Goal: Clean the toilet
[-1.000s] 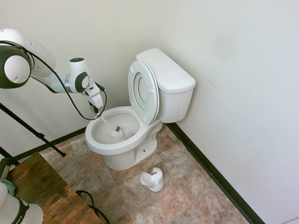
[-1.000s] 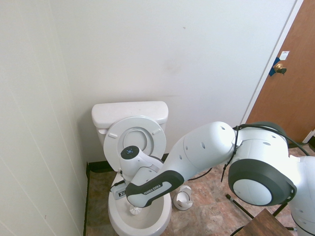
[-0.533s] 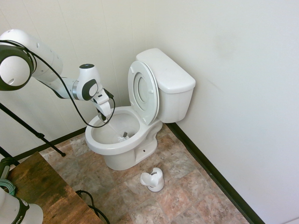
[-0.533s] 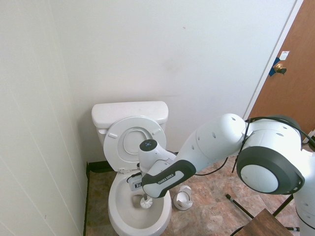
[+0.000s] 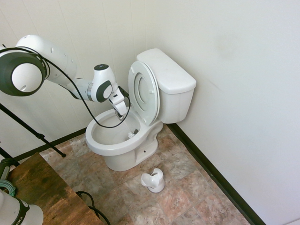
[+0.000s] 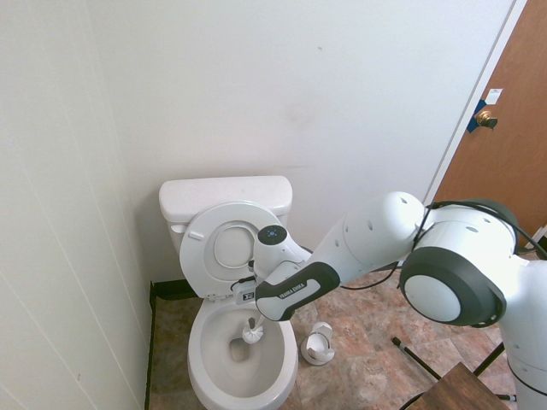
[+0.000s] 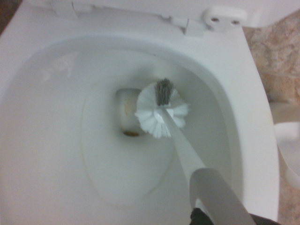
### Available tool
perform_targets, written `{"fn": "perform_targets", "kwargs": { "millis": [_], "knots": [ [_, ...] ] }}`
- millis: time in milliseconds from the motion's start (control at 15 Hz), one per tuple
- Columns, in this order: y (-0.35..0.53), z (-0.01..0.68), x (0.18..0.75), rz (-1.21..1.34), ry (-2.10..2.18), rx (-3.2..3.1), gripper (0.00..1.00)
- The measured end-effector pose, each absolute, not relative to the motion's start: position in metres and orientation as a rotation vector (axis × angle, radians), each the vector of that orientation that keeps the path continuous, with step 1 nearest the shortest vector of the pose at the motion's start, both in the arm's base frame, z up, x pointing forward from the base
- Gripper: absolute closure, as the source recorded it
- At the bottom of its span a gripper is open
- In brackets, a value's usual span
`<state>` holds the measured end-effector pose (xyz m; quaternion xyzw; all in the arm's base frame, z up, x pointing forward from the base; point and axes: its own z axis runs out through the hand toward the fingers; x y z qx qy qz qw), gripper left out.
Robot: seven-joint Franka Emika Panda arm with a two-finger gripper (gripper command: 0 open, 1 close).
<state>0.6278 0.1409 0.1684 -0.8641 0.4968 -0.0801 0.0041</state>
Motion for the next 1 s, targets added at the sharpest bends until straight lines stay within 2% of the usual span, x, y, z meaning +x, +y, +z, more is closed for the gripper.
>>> {"fn": "perform_targets", "kwargs": {
  "millis": [533, 800, 1000],
  "knots": [
    [0.218, 0.181, 0.664, -0.337, 1.437, -2.720, 1.00],
    [0.236, 0.192, 0.660, -0.311, 1.427, -2.752, 1.00],
    [0.255, 0.227, 0.642, -0.281, 1.395, -2.779, 1.00]
  ]
}}
